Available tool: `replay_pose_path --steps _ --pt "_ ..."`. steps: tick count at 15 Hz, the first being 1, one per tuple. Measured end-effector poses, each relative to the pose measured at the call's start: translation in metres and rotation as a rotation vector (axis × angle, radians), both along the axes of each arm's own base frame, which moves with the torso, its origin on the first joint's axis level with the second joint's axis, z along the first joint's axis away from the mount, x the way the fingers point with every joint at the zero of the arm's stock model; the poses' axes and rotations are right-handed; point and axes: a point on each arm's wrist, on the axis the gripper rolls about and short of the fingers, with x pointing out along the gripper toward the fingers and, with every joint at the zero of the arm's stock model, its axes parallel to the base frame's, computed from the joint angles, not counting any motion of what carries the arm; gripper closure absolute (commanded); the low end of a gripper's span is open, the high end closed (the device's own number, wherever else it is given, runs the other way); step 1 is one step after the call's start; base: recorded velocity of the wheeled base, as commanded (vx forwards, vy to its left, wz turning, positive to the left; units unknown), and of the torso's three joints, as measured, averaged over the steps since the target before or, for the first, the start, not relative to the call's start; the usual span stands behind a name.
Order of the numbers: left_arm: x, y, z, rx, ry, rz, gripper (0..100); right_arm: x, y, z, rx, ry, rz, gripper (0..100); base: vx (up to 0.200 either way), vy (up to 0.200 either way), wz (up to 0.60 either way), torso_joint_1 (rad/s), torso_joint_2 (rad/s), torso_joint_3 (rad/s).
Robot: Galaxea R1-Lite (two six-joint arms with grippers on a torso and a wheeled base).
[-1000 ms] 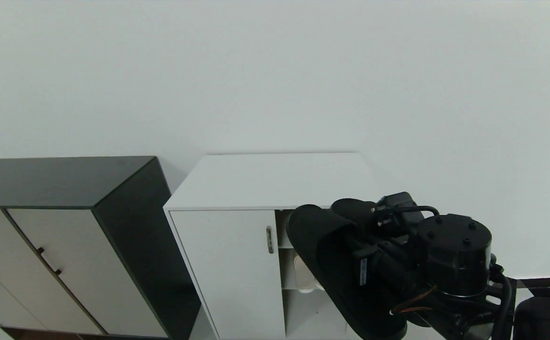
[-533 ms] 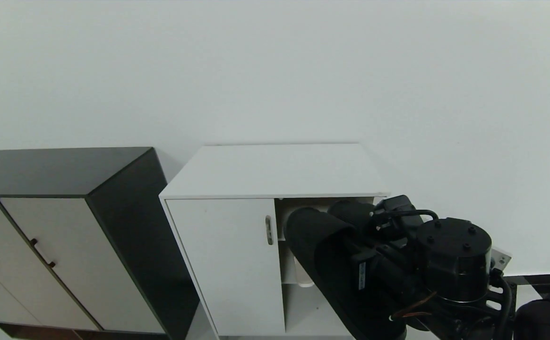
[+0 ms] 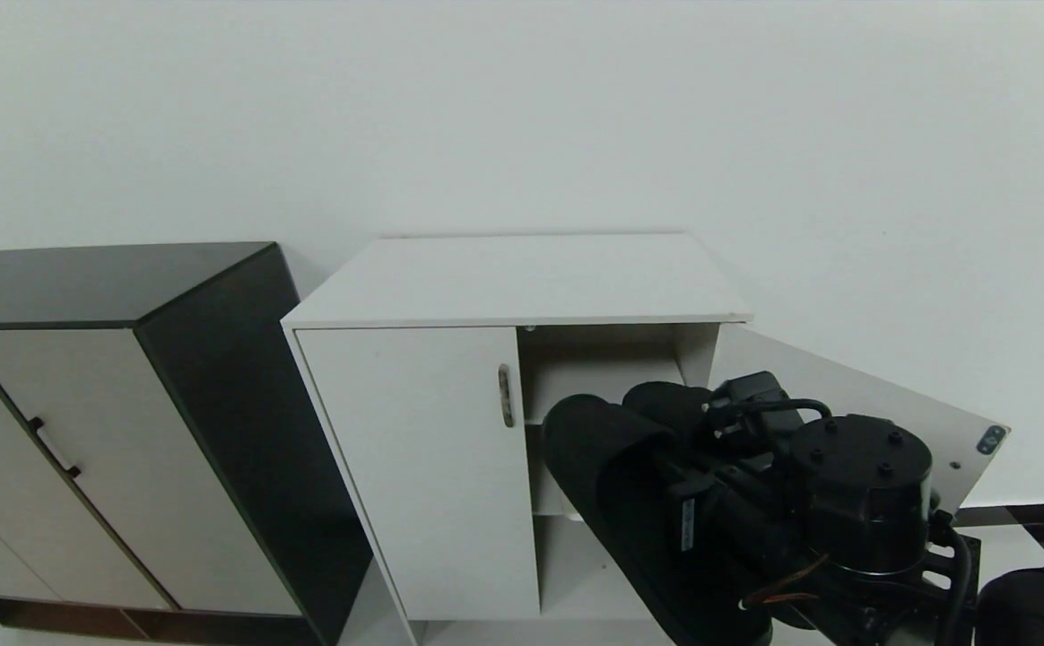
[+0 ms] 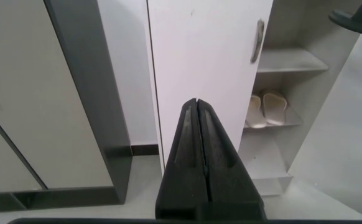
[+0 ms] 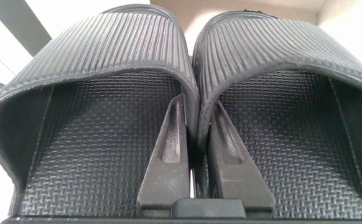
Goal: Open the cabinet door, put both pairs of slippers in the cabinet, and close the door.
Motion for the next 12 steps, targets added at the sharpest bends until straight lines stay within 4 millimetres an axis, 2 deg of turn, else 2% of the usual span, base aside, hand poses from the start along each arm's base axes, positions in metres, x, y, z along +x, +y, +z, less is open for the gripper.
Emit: replay_pose_path --steps 6,12 --pt "0.0 0.0 0.0 0.0 0.0 0.0 100 -0.0018 0.0014 -0.0004 -0.001 0.001 0.008 100 0.0 0.0 0.0 -0.176 0.5 0.321" --pt "0.0 0.0 0.0 0.0 0.0 0.0 100 -0.0024 0.0024 -0.0013 -0.004 0.004 0.012 100 0.0 0.0 0.0 -0.125 0.47 0.334"
